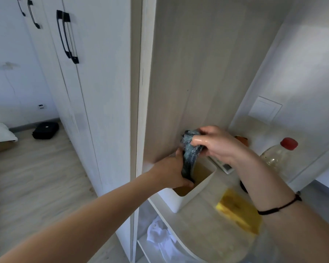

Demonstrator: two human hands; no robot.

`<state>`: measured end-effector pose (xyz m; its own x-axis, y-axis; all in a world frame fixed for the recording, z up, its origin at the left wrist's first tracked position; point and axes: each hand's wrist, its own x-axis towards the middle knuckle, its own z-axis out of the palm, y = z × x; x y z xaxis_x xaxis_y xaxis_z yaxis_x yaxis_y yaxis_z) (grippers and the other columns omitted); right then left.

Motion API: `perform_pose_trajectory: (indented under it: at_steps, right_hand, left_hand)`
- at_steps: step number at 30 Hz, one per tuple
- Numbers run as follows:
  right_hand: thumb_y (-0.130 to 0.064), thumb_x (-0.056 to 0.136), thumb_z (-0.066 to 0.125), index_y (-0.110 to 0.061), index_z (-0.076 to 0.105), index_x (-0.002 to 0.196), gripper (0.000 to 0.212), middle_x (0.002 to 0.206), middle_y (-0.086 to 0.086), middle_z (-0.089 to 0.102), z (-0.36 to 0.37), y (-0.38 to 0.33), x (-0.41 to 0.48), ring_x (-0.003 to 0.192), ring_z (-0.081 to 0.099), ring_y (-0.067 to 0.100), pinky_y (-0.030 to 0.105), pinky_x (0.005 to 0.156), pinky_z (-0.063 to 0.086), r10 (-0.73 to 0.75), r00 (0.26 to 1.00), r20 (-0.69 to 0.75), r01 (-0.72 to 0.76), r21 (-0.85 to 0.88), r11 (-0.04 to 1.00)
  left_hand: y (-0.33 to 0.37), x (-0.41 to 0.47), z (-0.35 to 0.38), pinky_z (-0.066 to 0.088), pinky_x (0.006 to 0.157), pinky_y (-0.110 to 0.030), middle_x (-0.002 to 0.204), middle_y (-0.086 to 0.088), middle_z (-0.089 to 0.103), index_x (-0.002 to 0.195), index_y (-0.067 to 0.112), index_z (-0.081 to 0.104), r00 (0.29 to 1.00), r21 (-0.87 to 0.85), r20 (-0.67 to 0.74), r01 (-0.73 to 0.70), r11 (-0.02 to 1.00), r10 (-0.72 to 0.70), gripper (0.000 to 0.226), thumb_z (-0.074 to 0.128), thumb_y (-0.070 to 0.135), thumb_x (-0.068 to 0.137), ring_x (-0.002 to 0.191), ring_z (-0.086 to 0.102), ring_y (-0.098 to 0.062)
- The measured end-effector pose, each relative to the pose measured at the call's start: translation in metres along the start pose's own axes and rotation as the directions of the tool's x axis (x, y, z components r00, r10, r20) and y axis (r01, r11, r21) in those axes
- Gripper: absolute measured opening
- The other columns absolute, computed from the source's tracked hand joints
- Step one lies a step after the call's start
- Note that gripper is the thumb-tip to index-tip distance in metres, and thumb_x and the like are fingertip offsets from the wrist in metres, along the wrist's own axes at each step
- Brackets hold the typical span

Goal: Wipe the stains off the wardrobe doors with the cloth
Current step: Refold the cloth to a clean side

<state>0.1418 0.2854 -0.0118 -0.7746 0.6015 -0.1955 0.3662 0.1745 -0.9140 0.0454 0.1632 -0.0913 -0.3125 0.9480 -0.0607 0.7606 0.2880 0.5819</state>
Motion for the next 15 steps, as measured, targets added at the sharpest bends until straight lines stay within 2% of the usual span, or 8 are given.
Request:
perform_pose_trajectory:
  at_steps: [2,4,5,6,8,10,13,15]
  right_hand:
    - [0.008,0.089,0.055,0.009,0.063,0.106,0.019,0.099,0.028,0.069,0.000,-0.009,-0.002,0.093,0.070,0.036,0.040,0.073,0.061,-0.042,0.999,-0.027,0.045,0.121,0.992]
    - [0.007,0.089,0.053,0.003,0.061,0.103,0.017,0.094,0.021,0.066,-0.001,-0.015,-0.004,0.085,0.066,0.029,0.031,0.059,0.057,-0.075,0.993,-0.095,0.088,0.140,0.986]
    - [0.006,0.089,0.053,-0.001,0.060,0.101,0.016,0.094,0.019,0.065,-0.002,-0.016,-0.005,0.083,0.064,0.027,0.030,0.056,0.055,-0.079,0.989,-0.127,0.094,0.124,0.988]
    - [0.004,0.088,0.053,-0.003,0.058,0.101,0.015,0.096,0.018,0.064,-0.002,-0.015,-0.005,0.084,0.064,0.027,0.032,0.058,0.056,-0.065,0.987,-0.148,0.080,0.098,0.992]
    - [0.000,0.087,0.053,-0.006,0.059,0.105,0.019,0.102,0.020,0.063,-0.001,-0.006,-0.004,0.092,0.066,0.033,0.045,0.072,0.060,0.007,0.991,-0.136,-0.008,-0.008,1.000]
    - [-0.005,0.088,0.050,-0.008,0.062,0.106,0.022,0.106,0.023,0.064,0.006,0.004,-0.006,0.097,0.067,0.037,0.053,0.082,0.061,0.095,0.990,-0.100,-0.108,-0.133,0.985]
    - [-0.013,0.093,0.045,-0.010,0.063,0.100,0.020,0.102,0.017,0.065,0.022,0.016,-0.007,0.096,0.066,0.034,0.052,0.083,0.061,0.166,0.984,-0.065,-0.175,-0.181,0.968]
    - [-0.028,0.099,0.043,-0.012,0.065,0.100,0.027,0.097,0.010,0.065,0.032,0.021,-0.005,0.095,0.066,0.030,0.051,0.086,0.056,0.106,0.992,-0.075,-0.123,-0.273,0.954]
  left_hand:
    - [0.002,0.000,-0.005,0.049,0.089,-0.027,0.122,-0.004,0.063,0.135,0.016,0.043,0.999,-0.024,-0.034,0.013,1.000,-0.013,0.068,0.079,0.036,0.082,0.115,0.061,-0.025]
    - [0.002,0.001,-0.009,0.051,0.075,-0.025,0.092,0.000,0.067,0.098,0.024,0.057,0.995,-0.116,-0.096,0.030,0.993,-0.042,0.015,0.069,0.027,0.091,0.096,0.068,-0.025]
    - [0.001,0.001,-0.010,0.055,0.072,-0.028,0.084,0.000,0.068,0.089,0.025,0.056,0.990,-0.197,-0.120,0.043,0.979,-0.068,0.010,0.065,0.023,0.094,0.086,0.070,-0.025]
    - [0.000,0.002,-0.010,0.060,0.072,-0.034,0.083,-0.003,0.070,0.090,0.024,0.058,0.987,-0.288,-0.132,0.049,0.956,-0.091,0.007,0.061,0.020,0.095,0.080,0.071,-0.024]
    - [-0.001,0.000,-0.010,0.060,0.079,-0.039,0.095,-0.006,0.072,0.110,0.020,0.061,0.979,-0.351,-0.179,0.031,0.936,-0.099,0.016,0.057,0.014,0.096,0.084,0.071,-0.022]
    - [-0.001,-0.001,-0.011,0.053,0.089,-0.031,0.113,-0.002,0.068,0.129,0.020,0.055,0.971,-0.326,-0.222,0.010,0.945,-0.087,0.036,0.056,0.009,0.095,0.102,0.064,-0.020]
    - [0.003,-0.003,-0.012,0.043,0.091,-0.023,0.123,0.002,0.058,0.142,0.017,0.043,0.980,-0.346,-0.194,-0.022,0.938,-0.049,0.055,0.054,0.001,0.091,0.111,0.054,-0.013]
    - [0.008,-0.003,-0.013,0.044,0.090,-0.024,0.119,0.005,0.054,0.143,0.018,0.039,0.988,-0.384,-0.145,-0.012,0.923,-0.047,0.064,0.056,-0.004,0.086,0.112,0.052,-0.013]
